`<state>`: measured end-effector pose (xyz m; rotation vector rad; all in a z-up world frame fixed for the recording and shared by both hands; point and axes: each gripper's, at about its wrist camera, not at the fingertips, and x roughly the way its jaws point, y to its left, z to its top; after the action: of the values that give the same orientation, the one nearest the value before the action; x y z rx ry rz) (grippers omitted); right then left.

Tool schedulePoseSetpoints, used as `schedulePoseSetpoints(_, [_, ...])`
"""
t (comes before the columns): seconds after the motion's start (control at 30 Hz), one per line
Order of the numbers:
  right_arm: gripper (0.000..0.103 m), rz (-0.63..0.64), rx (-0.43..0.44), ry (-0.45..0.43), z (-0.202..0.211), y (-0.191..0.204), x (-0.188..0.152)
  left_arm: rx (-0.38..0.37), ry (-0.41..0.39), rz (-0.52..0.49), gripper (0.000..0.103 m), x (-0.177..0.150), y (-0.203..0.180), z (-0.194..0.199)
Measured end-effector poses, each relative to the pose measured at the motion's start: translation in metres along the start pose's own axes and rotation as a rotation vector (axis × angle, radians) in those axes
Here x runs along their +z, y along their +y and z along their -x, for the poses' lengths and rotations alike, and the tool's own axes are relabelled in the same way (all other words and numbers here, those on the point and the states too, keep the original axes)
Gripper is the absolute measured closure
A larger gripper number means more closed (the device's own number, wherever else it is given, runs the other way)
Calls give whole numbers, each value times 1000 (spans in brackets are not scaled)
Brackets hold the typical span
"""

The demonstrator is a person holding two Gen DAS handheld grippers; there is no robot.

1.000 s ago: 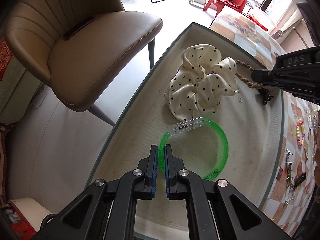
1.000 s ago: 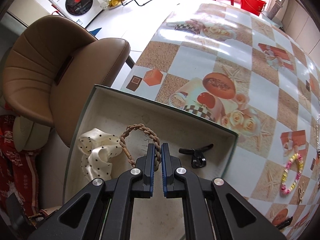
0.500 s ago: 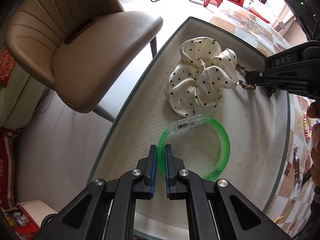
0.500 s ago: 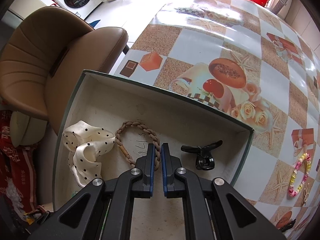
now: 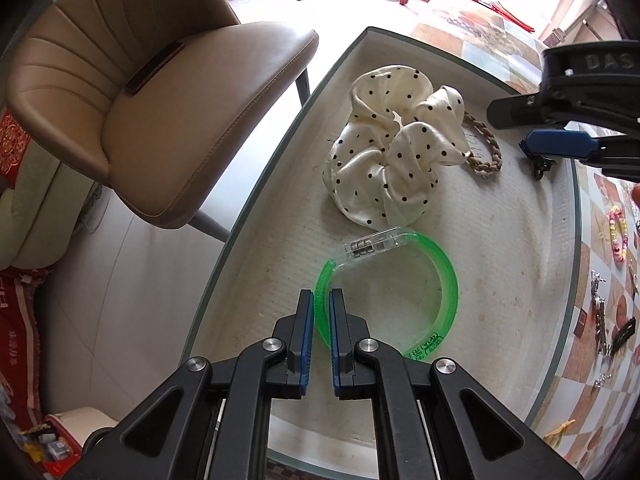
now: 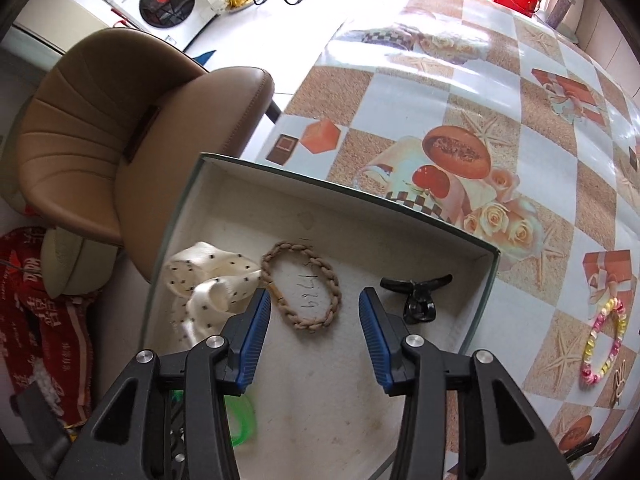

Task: Organize jewelry
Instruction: 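Move both open grippers back over the remaining jewelry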

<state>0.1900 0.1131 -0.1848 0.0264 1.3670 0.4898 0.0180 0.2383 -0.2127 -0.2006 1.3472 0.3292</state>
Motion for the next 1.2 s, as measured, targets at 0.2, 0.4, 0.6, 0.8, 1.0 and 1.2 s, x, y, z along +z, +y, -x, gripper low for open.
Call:
schedulePoseSetpoints(0.2, [52,-13,32,-18,20,0,-13,55,-72,-1,0,0,-6,19])
schedulePoseSetpoints(0.4, [52,-35,47,-27,38,-5,-29,55,-69,-16,0,5,-13,31])
schedulePoseSetpoints(0.6, [35,-78,53,-40,61,-21,-47,39,-95,-84,0,3,-31,51])
schedulePoseSetpoints(0.8, [17,-175,48,-69,90,-53,-71,5,-98,-167,0,-2,-56,67])
schedulePoseSetpoints(1.0, [16,-310,8,-118,121,-103,-104,-33,-105,-259,0,-7,-94,84])
schedulePoseSetpoints(1.2, [16,-432,-35,-84,140,-156,-142,-87,-90,-321,0,-11,-127,90])
